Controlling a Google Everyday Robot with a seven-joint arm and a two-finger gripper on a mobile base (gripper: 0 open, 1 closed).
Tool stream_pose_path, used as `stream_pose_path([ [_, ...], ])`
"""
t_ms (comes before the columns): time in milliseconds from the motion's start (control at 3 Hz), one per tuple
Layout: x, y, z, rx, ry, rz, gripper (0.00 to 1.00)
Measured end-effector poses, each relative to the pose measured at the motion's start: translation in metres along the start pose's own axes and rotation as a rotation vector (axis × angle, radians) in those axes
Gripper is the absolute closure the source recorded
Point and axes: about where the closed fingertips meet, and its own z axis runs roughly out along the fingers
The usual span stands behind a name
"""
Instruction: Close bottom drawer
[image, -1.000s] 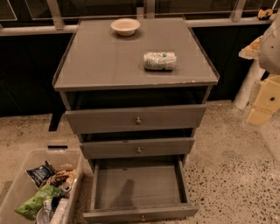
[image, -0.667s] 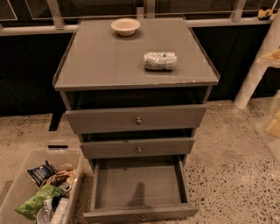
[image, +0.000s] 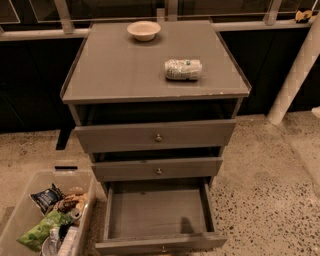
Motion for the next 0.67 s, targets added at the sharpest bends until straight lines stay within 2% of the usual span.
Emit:
stream_pose_path([
  [333,0.022,0.018,0.040,-0.069,-0.052,-0.087,0.00],
  [667,0.046,0.034,0.094,-0.138,0.093,-0.180,0.00],
])
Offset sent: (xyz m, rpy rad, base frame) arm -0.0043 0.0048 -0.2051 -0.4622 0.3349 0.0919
